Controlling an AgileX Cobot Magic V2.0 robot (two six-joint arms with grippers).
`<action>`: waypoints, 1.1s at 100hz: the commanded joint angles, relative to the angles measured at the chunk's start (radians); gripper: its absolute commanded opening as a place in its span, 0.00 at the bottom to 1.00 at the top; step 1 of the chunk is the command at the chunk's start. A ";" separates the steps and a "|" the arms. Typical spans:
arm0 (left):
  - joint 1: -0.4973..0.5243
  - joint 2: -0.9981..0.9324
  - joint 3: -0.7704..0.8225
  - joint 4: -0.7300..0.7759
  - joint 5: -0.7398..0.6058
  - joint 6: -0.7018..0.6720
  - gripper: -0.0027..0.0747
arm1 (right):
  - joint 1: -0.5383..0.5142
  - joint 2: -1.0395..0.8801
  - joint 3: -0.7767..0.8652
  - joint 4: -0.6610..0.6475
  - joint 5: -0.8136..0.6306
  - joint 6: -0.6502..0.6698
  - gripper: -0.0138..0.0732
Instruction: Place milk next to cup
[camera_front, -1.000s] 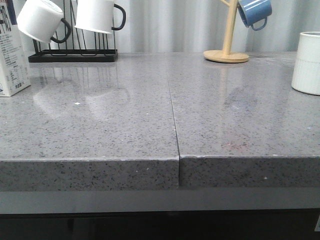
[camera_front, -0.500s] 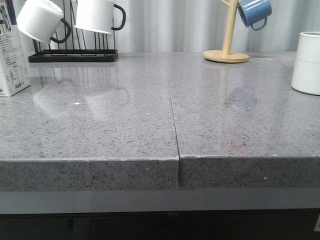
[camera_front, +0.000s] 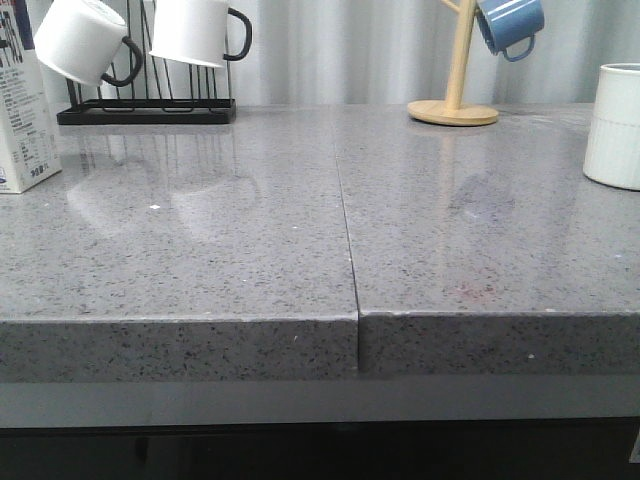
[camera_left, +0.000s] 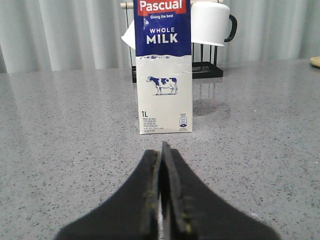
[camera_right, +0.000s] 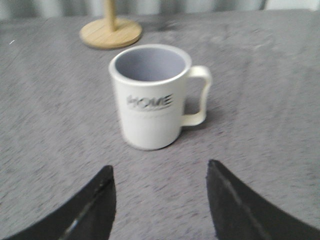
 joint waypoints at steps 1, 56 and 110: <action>0.002 -0.033 0.052 -0.003 -0.074 -0.007 0.01 | -0.062 0.029 -0.037 0.003 -0.121 0.002 0.64; 0.002 -0.033 0.052 -0.003 -0.074 -0.007 0.01 | -0.138 0.485 -0.108 0.022 -0.498 0.011 0.64; 0.002 -0.033 0.052 -0.003 -0.074 -0.007 0.01 | -0.138 0.681 -0.217 -0.002 -0.557 0.011 0.64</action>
